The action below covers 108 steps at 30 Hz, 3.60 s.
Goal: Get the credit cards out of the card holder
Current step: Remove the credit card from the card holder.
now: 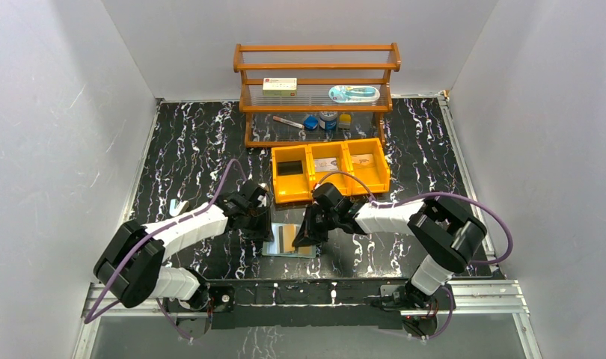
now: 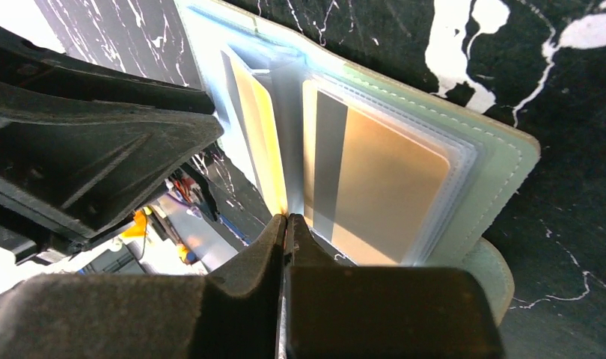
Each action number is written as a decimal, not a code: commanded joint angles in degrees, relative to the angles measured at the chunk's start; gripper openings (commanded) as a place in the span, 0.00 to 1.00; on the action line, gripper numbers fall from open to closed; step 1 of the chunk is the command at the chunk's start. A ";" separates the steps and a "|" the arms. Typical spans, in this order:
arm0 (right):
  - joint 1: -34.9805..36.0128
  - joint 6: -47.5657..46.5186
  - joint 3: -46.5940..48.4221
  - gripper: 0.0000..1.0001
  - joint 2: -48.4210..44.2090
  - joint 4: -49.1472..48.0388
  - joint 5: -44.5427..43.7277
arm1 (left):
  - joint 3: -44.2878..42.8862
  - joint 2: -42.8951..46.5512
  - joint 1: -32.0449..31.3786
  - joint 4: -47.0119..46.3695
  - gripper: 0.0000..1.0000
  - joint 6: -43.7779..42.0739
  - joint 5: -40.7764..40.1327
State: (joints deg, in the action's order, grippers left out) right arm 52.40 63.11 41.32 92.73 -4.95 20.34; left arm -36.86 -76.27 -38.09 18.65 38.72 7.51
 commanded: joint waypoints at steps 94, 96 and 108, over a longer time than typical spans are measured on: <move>-5.03 -2.47 -0.98 0.06 -12.80 -3.52 -1.36 | -3.26 7.43 -0.23 -4.52 0.66 12.12 6.79; -5.09 -1.85 -1.34 0.07 -13.05 -4.25 -1.43 | -1.65 7.97 -0.23 -7.00 0.66 14.18 8.31; -5.06 1.31 -2.84 0.07 -12.37 -8.37 -0.89 | 6.44 10.85 -0.15 -21.99 0.44 23.14 14.61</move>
State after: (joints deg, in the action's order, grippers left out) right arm 47.62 63.05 38.72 80.93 -8.97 18.59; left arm -32.10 -67.42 -38.20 3.16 58.02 17.89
